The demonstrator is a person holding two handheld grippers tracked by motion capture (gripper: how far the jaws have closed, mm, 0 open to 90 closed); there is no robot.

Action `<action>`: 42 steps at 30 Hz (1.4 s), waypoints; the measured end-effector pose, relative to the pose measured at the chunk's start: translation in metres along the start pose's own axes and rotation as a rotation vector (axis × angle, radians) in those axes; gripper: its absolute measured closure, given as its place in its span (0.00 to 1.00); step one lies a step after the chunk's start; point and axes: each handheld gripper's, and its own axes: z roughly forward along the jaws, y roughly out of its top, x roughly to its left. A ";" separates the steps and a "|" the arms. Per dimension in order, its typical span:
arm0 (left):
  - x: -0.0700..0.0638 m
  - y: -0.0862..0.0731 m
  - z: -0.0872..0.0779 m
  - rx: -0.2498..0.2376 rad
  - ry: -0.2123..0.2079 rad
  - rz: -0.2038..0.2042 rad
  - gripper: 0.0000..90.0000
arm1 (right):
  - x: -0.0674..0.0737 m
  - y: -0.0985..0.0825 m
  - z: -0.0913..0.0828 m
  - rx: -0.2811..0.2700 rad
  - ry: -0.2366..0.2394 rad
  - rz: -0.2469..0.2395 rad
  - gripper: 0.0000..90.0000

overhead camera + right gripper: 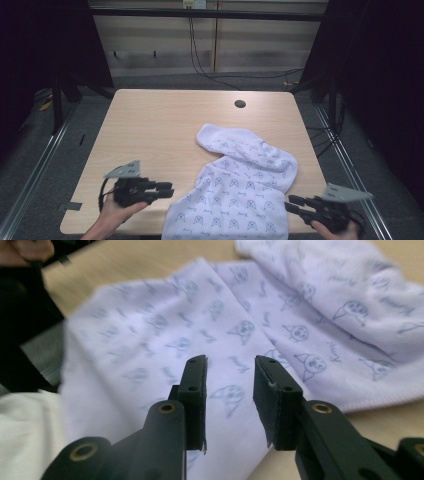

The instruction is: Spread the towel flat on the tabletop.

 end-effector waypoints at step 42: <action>0.087 -0.012 0.003 0.032 0.315 -0.221 0.51 | -0.068 0.065 0.133 0.143 -0.092 -0.031 0.68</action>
